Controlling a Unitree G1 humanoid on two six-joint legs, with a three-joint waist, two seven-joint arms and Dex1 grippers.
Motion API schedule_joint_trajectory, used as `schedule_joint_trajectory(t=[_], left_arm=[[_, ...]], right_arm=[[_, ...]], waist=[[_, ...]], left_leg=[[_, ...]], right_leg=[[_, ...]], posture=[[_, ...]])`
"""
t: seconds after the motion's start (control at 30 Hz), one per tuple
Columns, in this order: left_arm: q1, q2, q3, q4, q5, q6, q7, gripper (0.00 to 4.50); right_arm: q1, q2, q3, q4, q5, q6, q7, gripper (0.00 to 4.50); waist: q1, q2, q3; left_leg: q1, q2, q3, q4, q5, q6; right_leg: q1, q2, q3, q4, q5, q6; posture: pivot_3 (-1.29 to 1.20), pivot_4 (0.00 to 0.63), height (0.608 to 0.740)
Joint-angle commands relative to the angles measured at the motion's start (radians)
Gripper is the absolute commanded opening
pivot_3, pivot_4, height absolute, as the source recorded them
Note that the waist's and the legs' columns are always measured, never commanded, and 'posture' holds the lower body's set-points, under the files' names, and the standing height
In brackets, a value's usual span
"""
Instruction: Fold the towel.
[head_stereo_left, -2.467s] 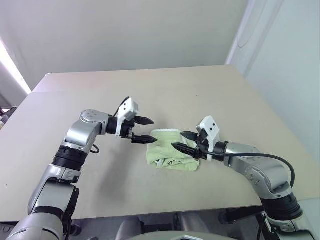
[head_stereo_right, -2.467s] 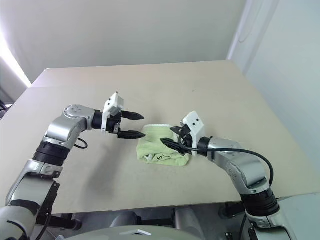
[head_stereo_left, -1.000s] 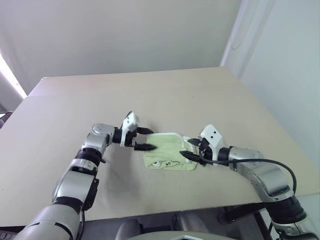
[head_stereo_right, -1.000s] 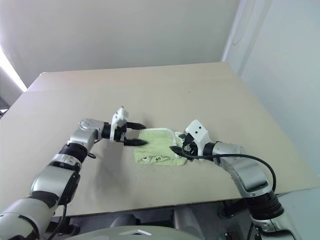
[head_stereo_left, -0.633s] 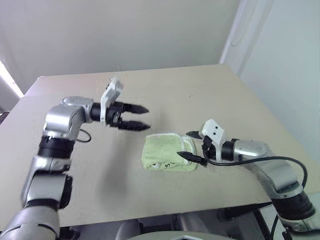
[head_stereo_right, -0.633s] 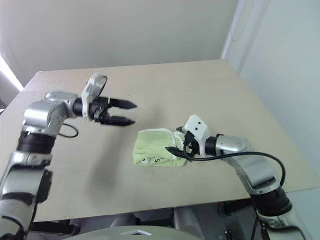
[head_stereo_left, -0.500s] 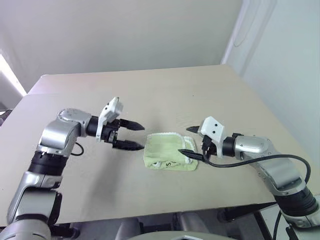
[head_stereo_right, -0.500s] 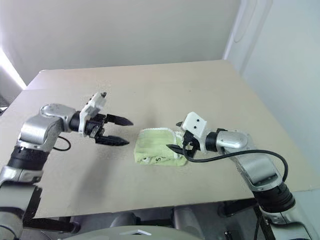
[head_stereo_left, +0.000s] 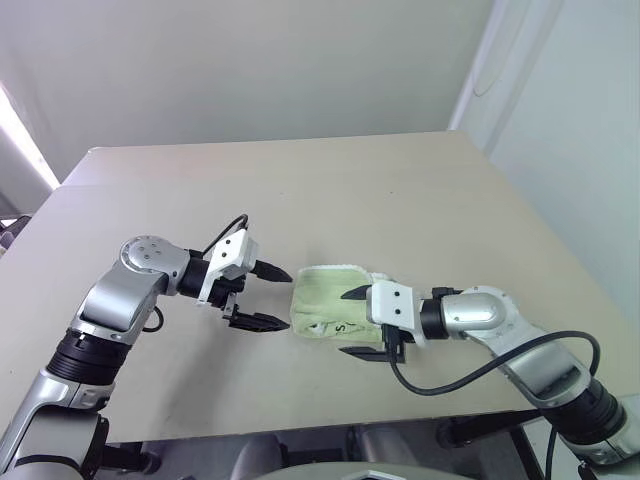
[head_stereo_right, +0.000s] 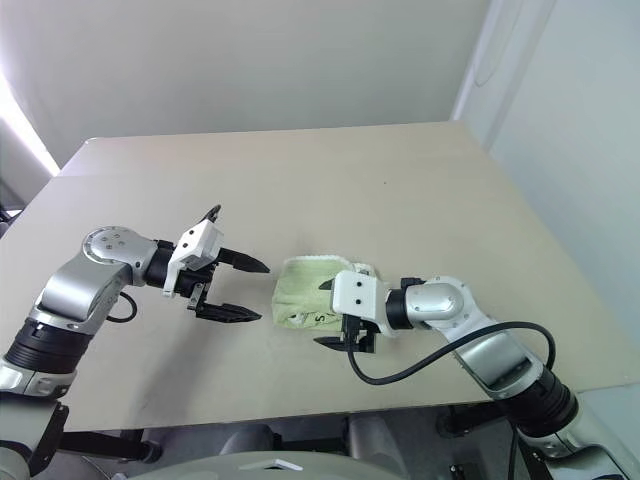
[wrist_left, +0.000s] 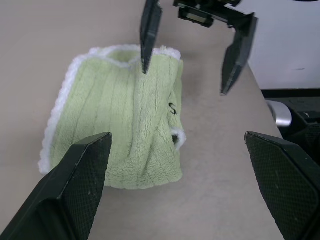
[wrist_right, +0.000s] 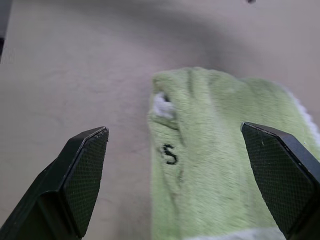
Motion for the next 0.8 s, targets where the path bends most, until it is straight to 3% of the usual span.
schedule_joint_trajectory(t=[0.03,0.23,0.5,0.63,0.8], left_arm=[[-0.005,-0.001,0.001,-0.002,0.014,-0.036,0.019,4.50],[-0.011,-0.041,-0.014,0.030,0.017,-0.045,0.037,4.50],[0.020,-0.004,0.022,0.034,-0.005,-0.091,-0.010,4.50],[0.015,-0.010,0.042,0.046,-0.017,-0.093,0.002,4.50],[0.021,-0.005,0.054,0.056,-0.014,-0.098,0.032,4.50]], right_arm=[[0.003,0.025,0.029,0.041,-0.079,-0.080,-0.031,4.44],[0.025,0.067,0.056,0.188,-0.189,-0.175,-0.086,4.44],[0.060,0.083,0.060,0.254,-0.286,-0.273,-0.127,4.44],[0.055,0.097,0.062,0.278,-0.326,-0.289,-0.149,4.44],[0.036,0.113,0.062,0.331,-0.374,-0.304,-0.171,3.19]], waist=[[0.000,0.000,0.000],[0.001,-0.001,0.000],[-0.001,-0.002,-0.001],[-0.002,-0.004,-0.001],[-0.012,-0.004,-0.001]], left_leg=[[0.000,0.000,0.000,0.000,0.000,0.000],[0.000,0.000,0.000,0.000,0.000,0.000],[0.001,0.000,0.000,0.000,0.000,0.000],[0.017,0.000,0.000,0.000,0.000,-0.001],[0.019,0.000,0.000,0.000,0.000,-0.001]], right_leg=[[0.000,0.000,0.000,0.000,0.000,0.000],[0.000,0.000,0.000,0.000,0.000,0.000],[0.004,0.000,0.001,0.002,0.000,-0.001],[0.014,0.000,0.001,0.002,0.000,-0.001],[0.017,0.000,0.001,0.000,0.000,-0.001]], posture=[[0.00,0.000,0.712],[0.00,0.000,0.712],[0.00,0.000,0.712],[0.00,0.000,0.712],[0.00,0.000,0.712]])
